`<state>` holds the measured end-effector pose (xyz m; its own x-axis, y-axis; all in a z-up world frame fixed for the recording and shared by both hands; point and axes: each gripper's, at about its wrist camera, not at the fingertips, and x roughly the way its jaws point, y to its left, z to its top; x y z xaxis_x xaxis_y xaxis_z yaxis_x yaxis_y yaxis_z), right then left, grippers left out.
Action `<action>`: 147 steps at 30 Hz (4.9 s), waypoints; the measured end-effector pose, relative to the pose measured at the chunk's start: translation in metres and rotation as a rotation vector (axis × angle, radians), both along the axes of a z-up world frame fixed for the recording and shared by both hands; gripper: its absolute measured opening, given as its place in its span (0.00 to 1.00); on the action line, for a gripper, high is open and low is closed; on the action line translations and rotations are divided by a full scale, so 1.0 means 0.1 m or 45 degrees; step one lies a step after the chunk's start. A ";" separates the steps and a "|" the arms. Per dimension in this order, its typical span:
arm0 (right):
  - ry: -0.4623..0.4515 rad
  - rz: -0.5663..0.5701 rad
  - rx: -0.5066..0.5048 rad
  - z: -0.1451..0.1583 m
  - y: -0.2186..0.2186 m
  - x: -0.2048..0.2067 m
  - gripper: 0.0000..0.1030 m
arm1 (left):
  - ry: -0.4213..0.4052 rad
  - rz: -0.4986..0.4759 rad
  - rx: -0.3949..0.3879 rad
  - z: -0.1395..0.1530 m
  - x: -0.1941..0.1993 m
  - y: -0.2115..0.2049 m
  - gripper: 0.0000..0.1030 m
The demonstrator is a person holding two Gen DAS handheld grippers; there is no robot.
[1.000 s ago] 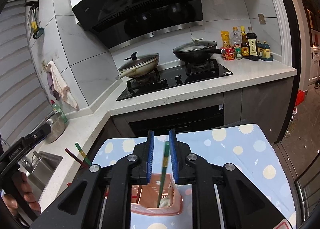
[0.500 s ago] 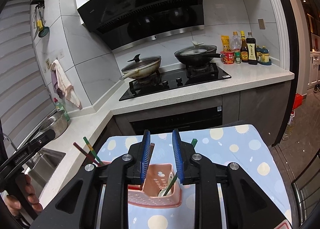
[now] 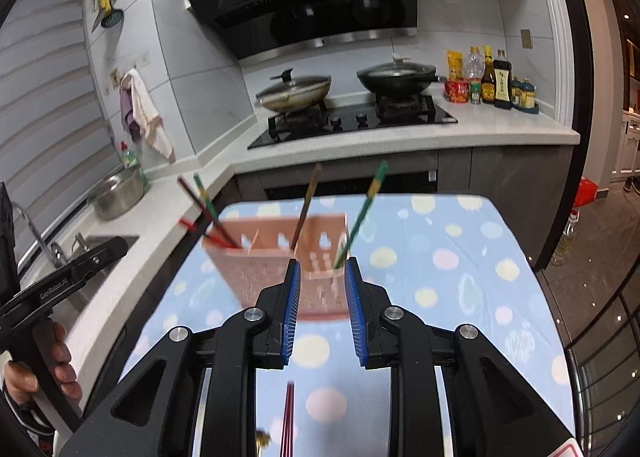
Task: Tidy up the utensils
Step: 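Move both open tools back over the remaining chopsticks, then grasp a red chopstick with the left tool while the right tool grasps a dark-red chopstick, then lift the red chopstick with the left tool while the right tool lifts the dark-red chopstick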
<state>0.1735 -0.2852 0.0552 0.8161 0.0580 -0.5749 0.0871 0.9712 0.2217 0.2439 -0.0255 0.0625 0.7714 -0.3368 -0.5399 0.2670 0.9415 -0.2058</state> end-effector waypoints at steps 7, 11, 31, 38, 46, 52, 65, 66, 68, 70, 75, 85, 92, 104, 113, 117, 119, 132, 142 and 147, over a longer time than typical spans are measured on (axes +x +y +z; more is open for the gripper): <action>0.164 0.015 -0.020 -0.52 0.16 -0.67 0.22 | 0.114 -0.014 0.083 -0.48 -0.55 0.05 0.55; 0.280 0.039 -0.002 -0.87 0.26 -1.02 0.22 | 0.195 -0.044 0.096 -0.75 -0.87 0.04 0.55; 0.469 0.160 0.021 -1.52 0.64 -1.57 0.23 | 0.437 -0.148 0.201 -1.66 -1.73 -0.26 0.55; 0.502 0.182 0.017 -1.63 0.70 -1.51 0.23 | 0.475 -0.158 0.213 -1.77 -1.73 -0.29 0.55; 0.503 0.196 -0.013 -1.67 0.76 -1.44 0.23 | 0.475 -0.156 0.226 -1.81 -1.73 -0.31 0.55; 0.509 0.187 -0.007 -1.71 0.74 -1.43 0.21 | 0.468 -0.152 0.216 -1.81 -1.74 -0.31 0.55; 0.506 0.146 0.010 -1.73 0.68 -1.43 0.19 | 0.456 -0.162 0.208 -1.82 -1.74 -0.32 0.51; 0.504 0.147 0.010 -1.73 0.68 -1.43 0.19 | 0.453 -0.164 0.208 -1.82 -1.74 -0.32 0.48; 0.501 0.148 0.011 -1.73 0.68 -1.42 0.19 | 0.444 -0.171 0.212 -1.82 -1.74 -0.33 0.43; 0.499 0.149 0.010 -1.73 0.68 -1.42 0.19 | 0.440 -0.172 0.209 -1.82 -1.74 -0.34 0.34; 0.496 0.148 0.019 -1.74 0.66 -1.43 0.17 | 0.462 -0.204 0.151 -1.83 -1.73 -0.32 0.16; 0.495 0.161 0.030 -1.71 0.67 -1.44 0.08 | 0.470 -0.238 0.137 -1.81 -1.77 -0.34 0.09; 0.442 0.156 0.026 -1.55 0.65 -1.51 0.07 | 0.436 -0.204 0.098 -1.62 -1.80 -0.24 0.09; 0.225 0.087 0.086 -0.86 0.44 -1.50 0.07 | 0.264 -0.156 0.029 -0.98 -1.75 -0.06 0.05; 0.256 0.081 0.109 -0.94 0.41 -1.47 0.07 | 0.398 -0.186 0.062 -1.39 -1.70 -0.12 0.24; 0.286 0.093 0.113 -1.03 0.46 -1.51 0.07 | 0.467 -0.207 0.098 -1.67 -1.71 -0.18 0.30; 0.292 0.093 0.115 -1.05 0.46 -1.51 0.07 | 0.486 -0.203 0.114 -1.74 -1.72 -0.19 0.29; 0.305 0.090 0.124 -1.07 0.46 -1.49 0.07 | 0.515 -0.190 0.060 -1.86 -1.69 -0.12 0.09; 0.264 0.094 0.115 -0.95 0.46 -1.53 0.07 | 0.480 -0.180 0.041 -1.63 -1.72 -0.08 0.07; 0.196 0.084 0.120 -0.72 0.39 -1.51 0.07 | 0.347 -0.169 -0.011 -1.11 -1.70 0.00 0.06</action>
<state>0.0225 -0.2463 -0.0171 0.7117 0.1684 -0.6820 0.0636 0.9514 0.3012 0.0741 -0.0256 -0.0488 0.5474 -0.4302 -0.7178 0.3211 0.9001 -0.2946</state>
